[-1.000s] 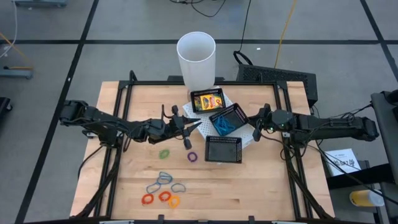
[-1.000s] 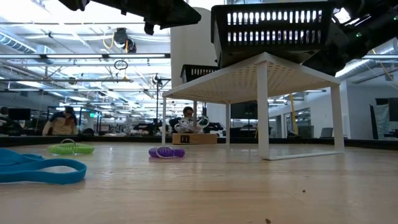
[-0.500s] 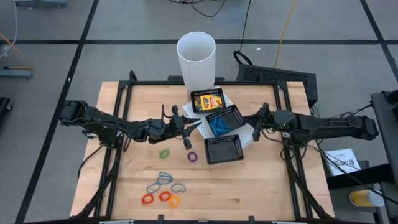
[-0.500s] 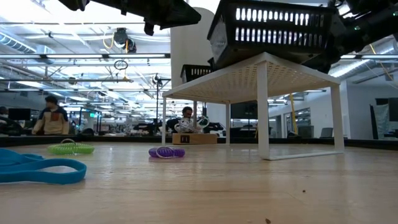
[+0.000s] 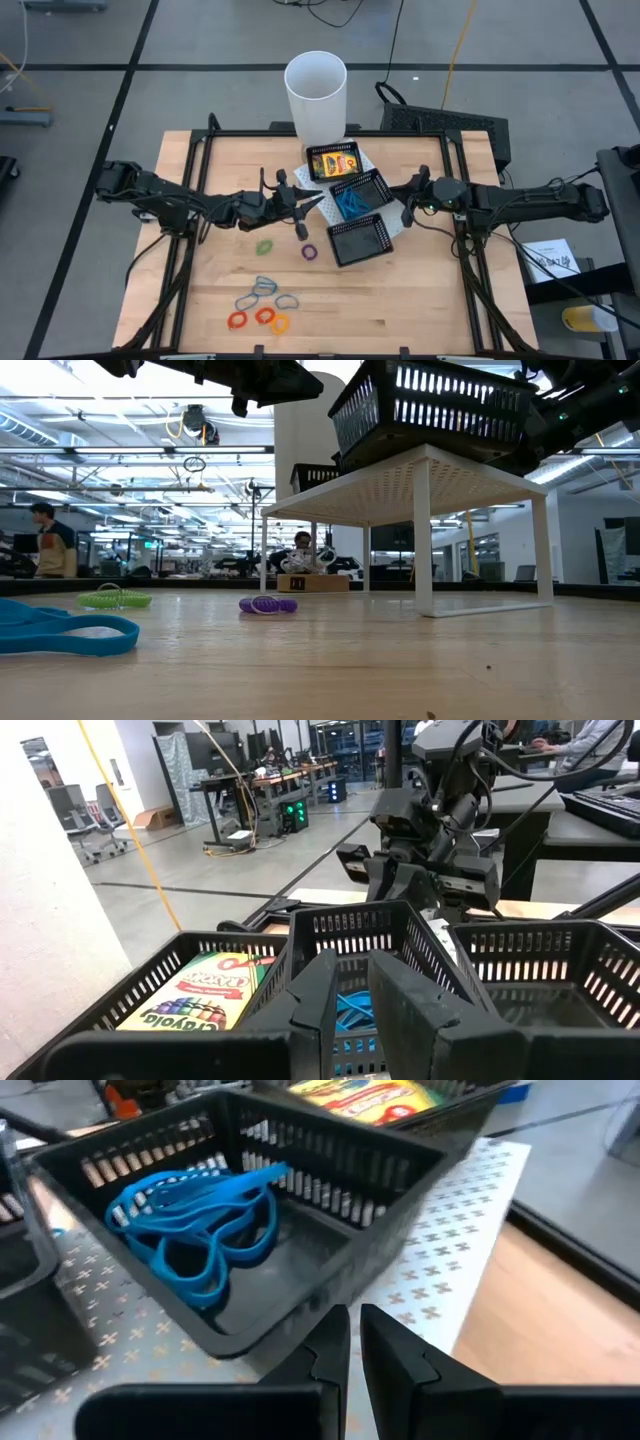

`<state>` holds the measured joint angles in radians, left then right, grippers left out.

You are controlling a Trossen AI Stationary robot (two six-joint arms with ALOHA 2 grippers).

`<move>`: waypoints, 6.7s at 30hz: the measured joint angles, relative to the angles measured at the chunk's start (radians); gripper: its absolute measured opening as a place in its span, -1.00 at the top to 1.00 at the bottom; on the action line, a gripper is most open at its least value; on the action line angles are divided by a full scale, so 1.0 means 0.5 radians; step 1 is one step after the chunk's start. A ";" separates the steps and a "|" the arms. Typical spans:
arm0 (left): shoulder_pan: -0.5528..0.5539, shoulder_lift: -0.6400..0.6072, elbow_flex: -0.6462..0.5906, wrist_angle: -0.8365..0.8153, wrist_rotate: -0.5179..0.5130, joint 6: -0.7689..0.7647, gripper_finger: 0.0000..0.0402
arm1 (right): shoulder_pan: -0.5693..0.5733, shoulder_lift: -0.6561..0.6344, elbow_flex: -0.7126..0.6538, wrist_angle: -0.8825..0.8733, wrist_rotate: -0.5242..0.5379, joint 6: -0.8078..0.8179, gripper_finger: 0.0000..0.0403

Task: Pick & Place Office Desk Supplies
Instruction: Adjust the black bins on the shelf, then put the blue rubber band into the middle black bin on the shelf

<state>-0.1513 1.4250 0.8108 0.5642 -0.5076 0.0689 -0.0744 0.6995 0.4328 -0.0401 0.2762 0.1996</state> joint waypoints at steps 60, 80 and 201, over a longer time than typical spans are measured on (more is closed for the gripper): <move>-0.035 -0.013 0.000 -0.050 -0.014 0.139 0.64 | -0.071 0.031 0.002 0.074 -0.554 -0.017 0.99; -0.679 -0.155 0.002 -0.656 -0.079 -0.022 0.93 | 0.148 -0.534 0.002 -0.081 -0.550 -0.167 1.00; -1.189 0.346 0.315 -2.296 0.662 -2.062 0.49 | 1.639 0.105 0.004 1.490 0.851 -1.132 0.66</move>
<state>-0.7460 1.5978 0.9682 -0.5838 -0.1766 -0.9622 0.7449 0.7521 0.4347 0.7049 0.7018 -0.3662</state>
